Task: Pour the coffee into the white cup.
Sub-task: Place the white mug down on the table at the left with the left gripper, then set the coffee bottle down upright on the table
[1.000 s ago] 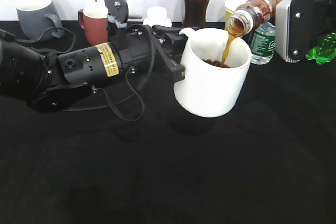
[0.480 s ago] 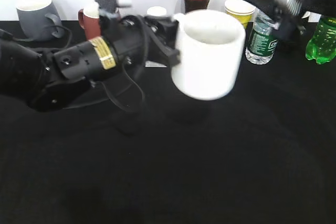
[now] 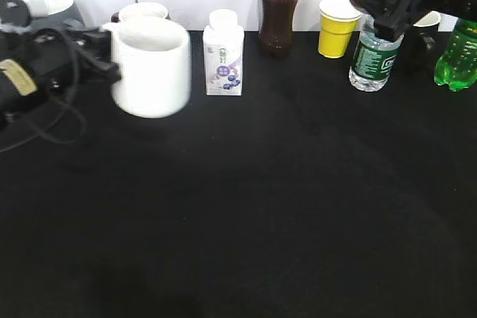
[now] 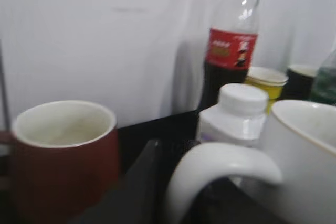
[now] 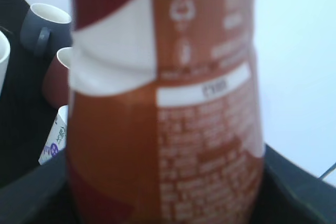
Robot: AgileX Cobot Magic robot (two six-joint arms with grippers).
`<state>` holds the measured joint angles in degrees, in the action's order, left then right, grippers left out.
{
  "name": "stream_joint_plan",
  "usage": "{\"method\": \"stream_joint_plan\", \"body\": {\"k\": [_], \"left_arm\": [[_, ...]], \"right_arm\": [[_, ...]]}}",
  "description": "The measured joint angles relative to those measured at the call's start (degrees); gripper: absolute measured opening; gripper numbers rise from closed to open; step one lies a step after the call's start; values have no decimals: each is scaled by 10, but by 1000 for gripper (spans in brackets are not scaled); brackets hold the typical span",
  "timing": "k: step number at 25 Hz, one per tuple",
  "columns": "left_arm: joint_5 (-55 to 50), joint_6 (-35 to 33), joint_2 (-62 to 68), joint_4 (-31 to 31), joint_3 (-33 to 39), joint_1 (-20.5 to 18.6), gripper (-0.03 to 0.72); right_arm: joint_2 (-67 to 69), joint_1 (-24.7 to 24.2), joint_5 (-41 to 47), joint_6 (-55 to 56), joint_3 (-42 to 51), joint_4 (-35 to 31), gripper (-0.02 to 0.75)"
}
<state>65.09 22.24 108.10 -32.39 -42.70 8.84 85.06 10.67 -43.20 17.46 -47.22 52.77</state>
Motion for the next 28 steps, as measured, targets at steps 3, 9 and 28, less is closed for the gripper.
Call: {"method": "stream_joint_plan", "body": {"k": [3,9,28], "left_arm": [[6,-31,21,55,0,-11,108],[7,-63,105,119,-18,-13,96],[42,-106,-44,134,195,-30,391]], "right_arm": [[0,0,-3,2,0,-1,519],[0,0,-5,2,0,-2,519],[0,0,74,117,0,-68,519]]}}
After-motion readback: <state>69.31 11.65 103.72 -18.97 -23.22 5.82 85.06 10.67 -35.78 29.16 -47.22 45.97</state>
